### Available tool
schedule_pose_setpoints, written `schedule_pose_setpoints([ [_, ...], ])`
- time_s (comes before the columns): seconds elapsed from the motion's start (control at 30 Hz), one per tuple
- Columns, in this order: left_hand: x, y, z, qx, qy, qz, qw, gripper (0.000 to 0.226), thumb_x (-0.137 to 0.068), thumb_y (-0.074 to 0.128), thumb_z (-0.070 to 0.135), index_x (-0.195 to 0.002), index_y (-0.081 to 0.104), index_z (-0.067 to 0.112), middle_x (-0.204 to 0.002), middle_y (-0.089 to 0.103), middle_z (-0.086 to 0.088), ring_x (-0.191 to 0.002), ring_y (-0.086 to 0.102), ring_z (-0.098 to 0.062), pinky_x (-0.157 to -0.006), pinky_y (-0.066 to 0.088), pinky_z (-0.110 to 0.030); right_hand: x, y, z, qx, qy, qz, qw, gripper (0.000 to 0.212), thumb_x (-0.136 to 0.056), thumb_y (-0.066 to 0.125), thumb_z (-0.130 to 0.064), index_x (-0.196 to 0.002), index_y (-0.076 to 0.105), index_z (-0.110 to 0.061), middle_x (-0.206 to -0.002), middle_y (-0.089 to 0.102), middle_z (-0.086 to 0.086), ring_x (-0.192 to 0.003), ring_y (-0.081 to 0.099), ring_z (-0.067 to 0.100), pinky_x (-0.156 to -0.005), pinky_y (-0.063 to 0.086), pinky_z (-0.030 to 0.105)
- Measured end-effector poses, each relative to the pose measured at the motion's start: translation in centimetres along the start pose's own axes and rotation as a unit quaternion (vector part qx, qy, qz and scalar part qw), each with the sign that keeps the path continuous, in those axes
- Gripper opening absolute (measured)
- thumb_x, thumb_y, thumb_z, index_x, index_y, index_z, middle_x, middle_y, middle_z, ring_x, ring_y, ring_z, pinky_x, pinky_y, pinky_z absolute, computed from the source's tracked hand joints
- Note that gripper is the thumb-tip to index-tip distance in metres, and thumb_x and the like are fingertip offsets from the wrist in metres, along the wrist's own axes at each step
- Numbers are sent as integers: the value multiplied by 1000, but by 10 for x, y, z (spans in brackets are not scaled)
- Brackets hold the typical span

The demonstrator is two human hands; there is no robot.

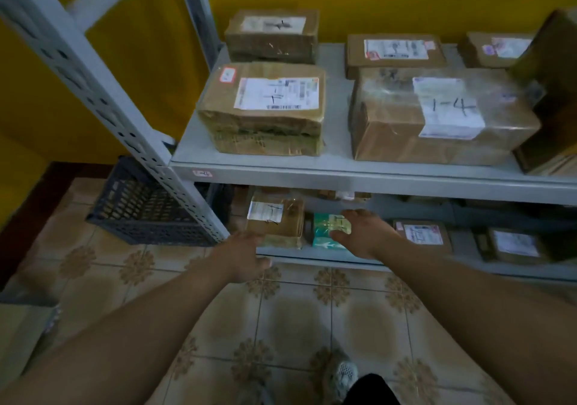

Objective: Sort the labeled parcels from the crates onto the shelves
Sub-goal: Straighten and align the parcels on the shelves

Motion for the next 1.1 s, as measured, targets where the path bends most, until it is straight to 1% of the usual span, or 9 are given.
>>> schedule_pose_setpoints([
  [0.2, -139, 72, -31, -47, 14, 5, 999, 71, -84, 51, 56, -147, 35, 26, -149, 37, -6, -135, 34, -29, -108, 35, -43, -111, 77, 36, -18, 19, 26, 999, 76, -97, 41, -62, -157, 20, -19, -161, 25, 9, -145, 28, 32, -117, 27, 42],
  [0.33, -216, 111, -52, -65, 14, 45, 997, 86, -71, 43, 76, -145, 36, 32, -150, 34, -7, -137, 30, -29, -109, 33, -44, -185, 128, 53, -20, 17, 66, 997, 76, -95, 47, -61, -155, 25, -19, -158, 32, 9, -141, 35, 31, -114, 31, 42],
  [0.43, -259, 131, -66, -91, -6, 76, 993, 81, -86, 42, 73, -152, 19, 33, -162, 7, -2, -148, 6, -30, -116, 17, -48, -229, 160, 65, 41, 11, 88, 995, 83, -92, 45, -67, -157, 18, -23, -164, 18, 8, -148, 20, 31, -118, 22, 46],
  [0.53, -296, 135, -78, -78, -23, 127, 988, 73, -91, 26, 72, -153, 13, 36, -163, -1, 2, -149, -3, -27, -117, 6, -52, -261, 182, 74, 102, -7, 98, 990, 96, -84, 44, -80, -158, 4, -33, -166, -6, 8, -152, -4, 34, -120, 7, 54],
  [0.6, -320, 136, -89, -72, -43, 149, 985, 74, -89, 20, 75, -153, 9, 39, -163, -4, 4, -149, -7, -26, -115, 1, -57, -280, 196, 79, 141, -17, 99, 985, 105, -78, 43, -85, -157, -4, -36, -165, -13, 9, -151, -11, 37, -118, 1, 58],
  [0.7, -345, 146, -101, -88, -71, 166, 980, 79, -83, 16, 82, -151, 1, 45, -163, -8, 8, -149, -11, -28, -112, -2, -66, -305, 205, 84, 162, -9, 125, 979, 110, -74, 44, -88, -155, -12, -39, -165, -14, 9, -151, -10, 38, -119, 2, 61],
  [0.8, -358, 162, -110, -78, -80, 164, 980, 82, -79, 15, 86, -149, -4, 49, -161, -14, 11, -148, -14, -31, -110, -1, -70, -317, 202, 84, 152, -2, 167, 974, 106, -74, 44, -88, -154, -8, -41, -166, -5, 8, -151, -3, 38, -119, 6, 62],
  [0.93, -358, 162, -109, -68, -74, 180, 978, 83, -79, 17, 86, -150, -4, 48, -161, -14, 11, -148, -14, -31, -110, 1, -70, -311, 203, 84, 147, 5, 186, 971, 105, -75, 45, -87, -153, -8, -43, -166, -3, 8, -151, -2, 36, -119, 7, 61],
  [1.1, -352, 165, -107, -91, -60, 152, 982, 94, -72, 18, 90, -150, -11, 46, -161, -18, 8, -147, -15, -33, -111, 3, -70, -300, 211, 84, 144, 10, 202, 969, 103, -75, 44, -86, -154, -7, -42, -166, -3, 7, -151, -3, 34, -120, 6, 59],
])
Point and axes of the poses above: each hand's wrist, its own x-axis away from the middle knuckle, its own y-axis out of the palm, z = x × y, the point moved 9 cm from there along -x, towards the middle knuckle
